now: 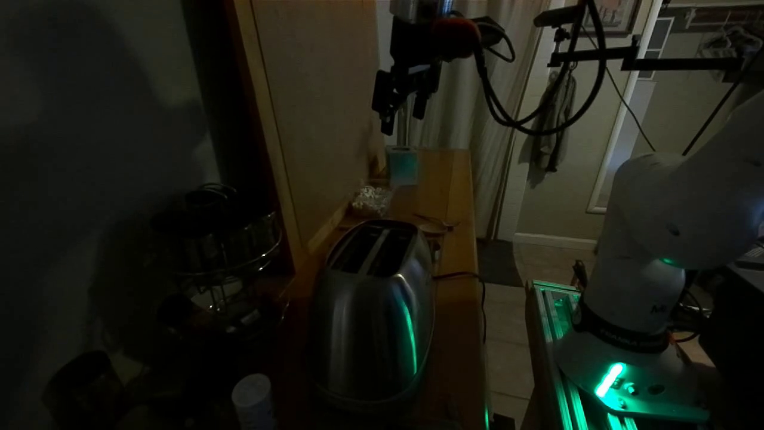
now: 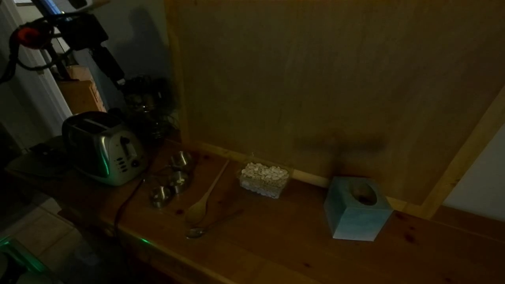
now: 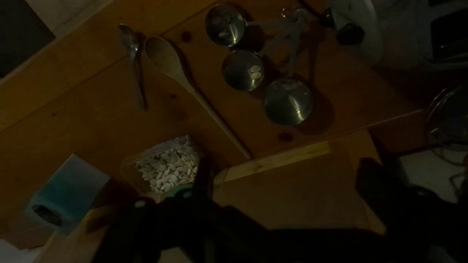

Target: Place one white object from the clear bowl on the wooden spoon., use the spoon to place the object in the large measuring cup.

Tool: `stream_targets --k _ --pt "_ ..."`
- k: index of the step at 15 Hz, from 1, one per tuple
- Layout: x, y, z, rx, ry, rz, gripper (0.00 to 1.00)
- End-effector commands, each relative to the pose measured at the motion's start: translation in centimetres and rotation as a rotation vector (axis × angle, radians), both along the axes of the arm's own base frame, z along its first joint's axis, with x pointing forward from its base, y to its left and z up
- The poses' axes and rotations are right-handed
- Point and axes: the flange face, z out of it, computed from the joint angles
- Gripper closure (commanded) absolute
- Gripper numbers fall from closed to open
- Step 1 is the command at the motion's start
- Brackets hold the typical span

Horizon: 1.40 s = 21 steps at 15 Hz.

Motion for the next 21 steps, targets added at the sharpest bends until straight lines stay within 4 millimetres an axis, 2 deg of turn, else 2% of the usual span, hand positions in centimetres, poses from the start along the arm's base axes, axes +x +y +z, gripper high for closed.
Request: stream_targets --k 1,2,5,8,9,11,15,18,21 --pt "3.5 -6.0 1.3 0.009 -0.022 -0.139 0.00" --pt "4.0 -7.8 1.0 0.072 0.059 -0.122 0.00" --pt "6.6 -12.8 0.5 0.115 0.124 0.008 0.00" --pt "7.9 -16.9 -0.4 0.129 0.213 0.134 0.00" --pt "6.1 -15.4 -0.5 0.094 0.159 0.062 0.00" --pt "7.1 -17.2 -1.2 0.104 0.198 0.101 0.00" --pt "7.8 -17.0 -1.1 0.104 0.209 0.121 0.00" --pt "9.3 -19.8 -2.3 0.034 0.199 0.160 0.00" --pt "9.9 -22.2 -4.6 0.038 0.263 0.334 0.00"
